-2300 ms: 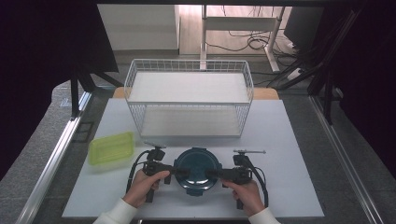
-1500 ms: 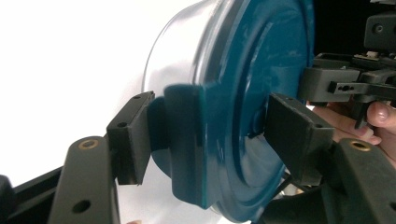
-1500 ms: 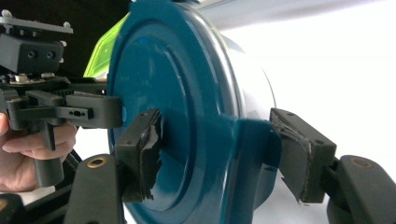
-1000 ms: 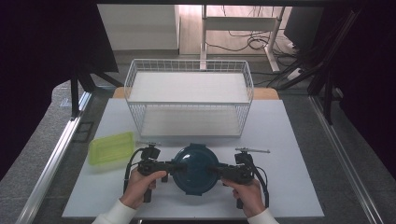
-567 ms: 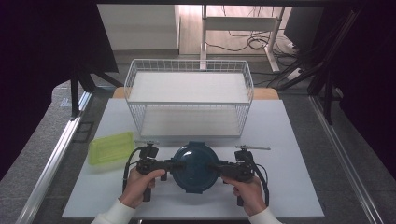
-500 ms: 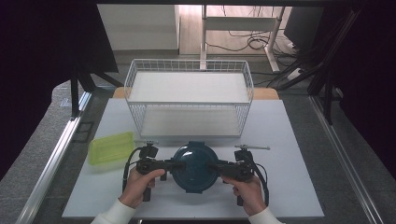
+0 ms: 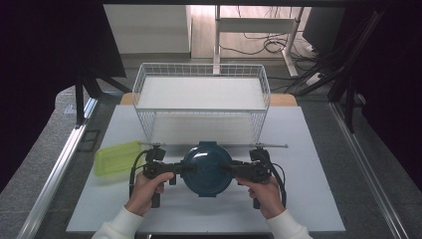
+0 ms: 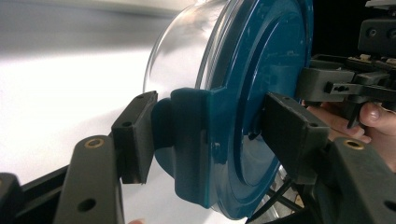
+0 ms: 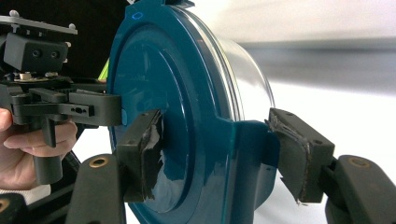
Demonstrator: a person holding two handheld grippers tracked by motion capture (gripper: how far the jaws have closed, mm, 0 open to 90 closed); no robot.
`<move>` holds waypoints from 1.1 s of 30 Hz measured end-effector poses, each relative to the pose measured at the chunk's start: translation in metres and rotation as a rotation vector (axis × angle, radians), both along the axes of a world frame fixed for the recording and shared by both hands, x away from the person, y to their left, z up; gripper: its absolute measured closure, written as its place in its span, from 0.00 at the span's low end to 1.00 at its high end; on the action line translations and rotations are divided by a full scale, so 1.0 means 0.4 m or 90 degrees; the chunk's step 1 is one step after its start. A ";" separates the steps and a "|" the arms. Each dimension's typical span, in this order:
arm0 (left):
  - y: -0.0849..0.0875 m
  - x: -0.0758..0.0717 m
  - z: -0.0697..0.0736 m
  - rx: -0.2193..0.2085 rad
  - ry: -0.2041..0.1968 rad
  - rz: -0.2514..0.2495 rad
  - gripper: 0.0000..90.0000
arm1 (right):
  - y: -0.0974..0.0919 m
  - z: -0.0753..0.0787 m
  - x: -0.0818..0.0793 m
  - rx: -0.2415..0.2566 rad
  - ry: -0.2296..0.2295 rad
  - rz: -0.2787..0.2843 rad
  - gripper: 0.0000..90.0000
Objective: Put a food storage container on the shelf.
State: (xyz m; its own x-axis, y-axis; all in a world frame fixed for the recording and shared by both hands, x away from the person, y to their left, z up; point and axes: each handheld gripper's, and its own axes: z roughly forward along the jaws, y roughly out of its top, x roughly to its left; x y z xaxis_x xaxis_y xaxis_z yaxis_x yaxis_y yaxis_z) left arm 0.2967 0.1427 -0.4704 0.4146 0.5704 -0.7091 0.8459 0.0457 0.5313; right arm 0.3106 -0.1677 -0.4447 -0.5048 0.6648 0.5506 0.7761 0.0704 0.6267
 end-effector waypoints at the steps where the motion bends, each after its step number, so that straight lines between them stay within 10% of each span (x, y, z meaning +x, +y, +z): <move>1: 0.001 0.002 0.005 0.000 -0.001 0.001 0.42 | 0.000 0.000 0.000 0.000 0.000 0.000 0.41; 33: 0.028 0.061 0.164 -0.010 -0.054 0.018 0.42 | 0.027 0.169 0.070 -0.001 -0.057 0.012 0.41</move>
